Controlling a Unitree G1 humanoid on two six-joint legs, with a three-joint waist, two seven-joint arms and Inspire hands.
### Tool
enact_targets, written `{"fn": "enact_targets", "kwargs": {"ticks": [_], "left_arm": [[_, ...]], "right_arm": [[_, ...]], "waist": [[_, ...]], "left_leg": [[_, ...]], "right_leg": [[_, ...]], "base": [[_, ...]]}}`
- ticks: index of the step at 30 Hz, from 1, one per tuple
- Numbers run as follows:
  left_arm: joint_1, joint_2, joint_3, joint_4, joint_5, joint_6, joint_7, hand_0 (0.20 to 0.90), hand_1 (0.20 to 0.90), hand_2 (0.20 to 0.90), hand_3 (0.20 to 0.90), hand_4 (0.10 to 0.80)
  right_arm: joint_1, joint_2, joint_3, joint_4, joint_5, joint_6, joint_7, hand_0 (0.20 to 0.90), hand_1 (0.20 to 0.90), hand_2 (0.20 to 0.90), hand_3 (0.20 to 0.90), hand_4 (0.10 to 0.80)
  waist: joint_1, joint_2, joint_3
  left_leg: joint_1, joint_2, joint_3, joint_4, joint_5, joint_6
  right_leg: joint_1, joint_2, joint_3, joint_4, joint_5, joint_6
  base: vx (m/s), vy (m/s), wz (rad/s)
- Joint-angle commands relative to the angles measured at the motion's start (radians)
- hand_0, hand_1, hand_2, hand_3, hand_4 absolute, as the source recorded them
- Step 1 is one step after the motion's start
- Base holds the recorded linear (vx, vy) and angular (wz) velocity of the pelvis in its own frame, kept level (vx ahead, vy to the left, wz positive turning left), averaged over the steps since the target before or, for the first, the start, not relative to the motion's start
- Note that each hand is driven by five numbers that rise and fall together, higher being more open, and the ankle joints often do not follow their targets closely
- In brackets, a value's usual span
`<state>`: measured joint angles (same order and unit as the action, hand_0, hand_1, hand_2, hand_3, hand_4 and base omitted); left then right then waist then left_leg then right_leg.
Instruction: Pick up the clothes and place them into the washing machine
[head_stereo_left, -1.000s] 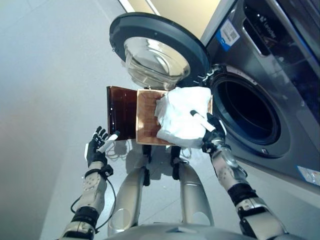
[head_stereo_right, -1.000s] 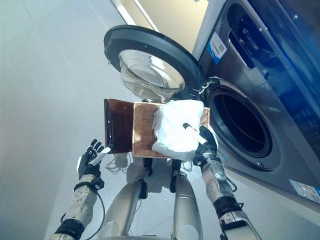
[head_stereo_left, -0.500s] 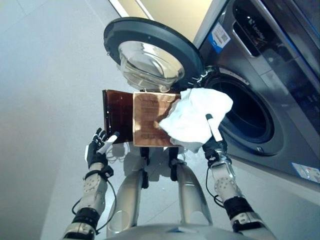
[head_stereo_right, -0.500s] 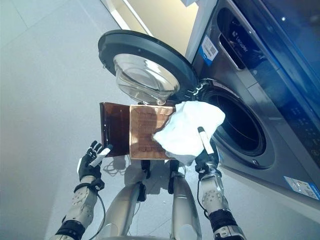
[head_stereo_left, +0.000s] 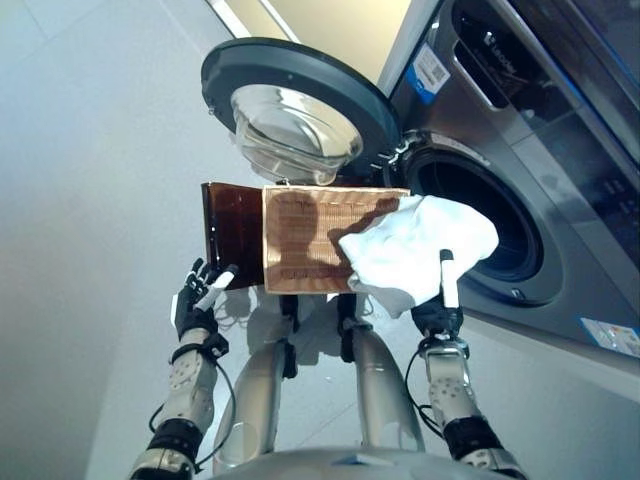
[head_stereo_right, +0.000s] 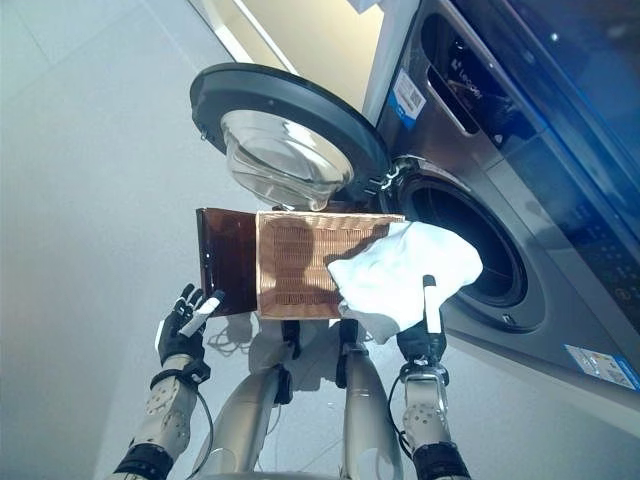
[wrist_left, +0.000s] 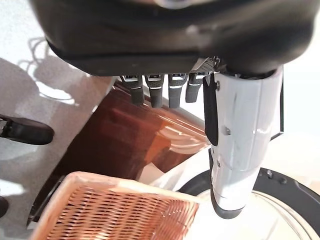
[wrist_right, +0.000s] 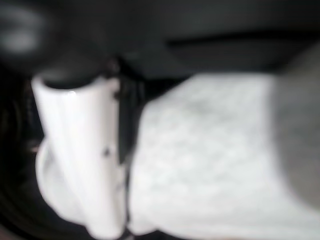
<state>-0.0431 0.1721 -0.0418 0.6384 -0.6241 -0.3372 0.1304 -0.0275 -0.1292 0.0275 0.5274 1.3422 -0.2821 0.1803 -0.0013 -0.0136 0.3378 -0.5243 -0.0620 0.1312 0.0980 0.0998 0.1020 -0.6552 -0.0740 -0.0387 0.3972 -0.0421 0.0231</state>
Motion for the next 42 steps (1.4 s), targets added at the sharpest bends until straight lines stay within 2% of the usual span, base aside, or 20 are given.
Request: {"fn": "enact_targets", "kwargs": {"ticks": [1,5,6,7,8,11,18,25,30,36,42], "left_arm": [[0.041,0.025,0.02,-0.032,0.024,-0.088,-0.004,0.9,0.9,0.9,0.9,0.8],[0.036,0.033,0.024,-0.042,0.051,-0.083,-0.006,0.9,0.9,0.9,0.9,0.8],[0.025,0.04,0.031,-0.038,0.076,-0.082,-0.003,0.9,0.9,0.9,0.9,0.8],[0.027,0.04,0.03,-0.038,0.076,-0.082,-0.003,0.9,0.9,0.9,0.9,0.8],[0.012,0.047,0.034,-0.03,0.094,-0.077,0.004,0.9,0.9,0.9,0.9,0.8],[-0.011,0.056,0.034,-0.003,0.109,-0.073,0.013,0.9,0.9,0.9,0.9,0.8],[-0.06,0.067,0.047,0.081,0.149,-0.049,0.036,0.9,0.9,0.9,0.9,0.8],[-0.059,0.092,0.062,0.055,0.192,-0.036,0.048,0.9,0.9,0.9,0.9,0.8],[-0.062,0.083,0.063,0.056,0.196,-0.029,0.046,0.9,0.9,0.9,0.9,0.8],[-0.108,0.067,0.013,0.181,0.214,0.0,0.027,0.9,0.9,0.9,0.9,0.8],[-0.116,0.023,-0.032,0.245,0.144,0.02,-0.028,0.9,0.9,0.9,0.9,0.8]], "right_arm": [[0.102,-0.052,0.026,-0.147,-0.048,-0.02,0.127,0.2,0.2,0.2,0.2,0.3],[0.141,-0.085,0.041,-0.171,-0.073,0.01,0.153,0.2,0.2,0.2,0.2,0.3],[0.161,-0.109,0.049,-0.195,-0.093,0.022,0.168,0.2,0.2,0.2,0.2,0.3],[0.163,-0.11,0.049,-0.195,-0.093,0.022,0.168,0.2,0.2,0.2,0.2,0.3],[0.179,-0.136,0.057,-0.22,-0.126,0.034,0.172,0.2,0.2,0.2,0.2,0.3],[0.196,-0.154,0.065,-0.255,-0.138,0.052,0.183,0.2,0.2,0.2,0.2,0.3],[0.279,-0.21,0.086,-0.34,-0.19,0.121,0.224,0.2,0.2,0.2,0.2,0.3],[0.345,-0.271,0.119,-0.423,-0.217,0.184,0.273,0.2,0.2,0.2,0.2,0.3],[0.373,-0.29,0.137,-0.455,-0.232,0.204,0.287,0.2,0.2,0.2,0.2,0.3],[0.379,-0.299,0.19,-0.465,-0.263,0.234,0.298,0.2,0.2,0.2,0.2,0.3],[0.342,-0.248,0.249,-0.46,-0.259,0.244,0.292,0.2,0.2,0.2,0.2,0.3]], "waist": [[-0.02,0.014,-0.096],[-0.027,0.009,-0.101],[-0.031,0.005,-0.105],[-0.031,0.006,-0.106],[-0.034,0.0,-0.11],[-0.039,-0.008,-0.118],[-0.059,-0.027,-0.17],[-0.069,-0.024,-0.224],[-0.078,-0.02,-0.248],[-0.086,-0.025,-0.294],[-0.078,-0.03,-0.342]], "left_leg": [[-0.026,0.0,0.001,0.025,-0.069,-0.077],[-0.014,0.002,0.002,0.023,-0.07,-0.078],[-0.017,0.005,0.011,0.02,-0.049,-0.075],[-0.003,0.004,0.004,0.02,-0.069,-0.08],[0.001,0.007,0.011,0.015,-0.048,-0.077],[0.03,0.011,0.013,0.005,-0.048,-0.079],[0.185,0.016,0.014,-0.044,-0.06,-0.091],[0.298,0.015,0.018,-0.073,-0.084,-0.092],[0.348,0.016,0.03,-0.109,-0.087,-0.094],[0.398,0.018,0.038,-0.156,-0.08,-0.098],[0.434,0.018,0.033,-0.184,-0.072,-0.101]], "right_leg": [[0.038,0.01,-0.019,-0.135,0.067,0.016],[0.049,0.012,-0.016,-0.136,0.067,0.017],[0.047,0.012,-0.017,-0.145,0.088,0.012],[0.059,0.013,-0.014,-0.141,0.068,0.018],[0.062,0.013,-0.018,-0.148,0.087,0.013],[0.089,0.017,-0.016,-0.154,0.085,0.015],[0.248,0.028,-0.019,-0.216,0.073,0.03],[0.365,0.033,-0.011,-0.262,0.064,0.042],[0.411,0.035,-0.009,-0.298,0.063,0.047],[0.457,0.038,-0.005,-0.338,0.066,0.051],[0.502,0.039,-0.015,-0.372,0.072,0.053]], "base": [[0.003,-0.016,-0.04],[-0.012,-0.013,-0.03],[0.0,0.0,0.0],[-0.046,-0.032,-0.05],[0.041,-0.023,-0.05],[0.042,-0.024,-0.04],[0.102,-0.018,-0.03],[0.118,-0.008,-0.09],[0.083,0.0,-0.02],[0.07,-0.014,-0.04],[0.053,-0.026,0.02]]}}
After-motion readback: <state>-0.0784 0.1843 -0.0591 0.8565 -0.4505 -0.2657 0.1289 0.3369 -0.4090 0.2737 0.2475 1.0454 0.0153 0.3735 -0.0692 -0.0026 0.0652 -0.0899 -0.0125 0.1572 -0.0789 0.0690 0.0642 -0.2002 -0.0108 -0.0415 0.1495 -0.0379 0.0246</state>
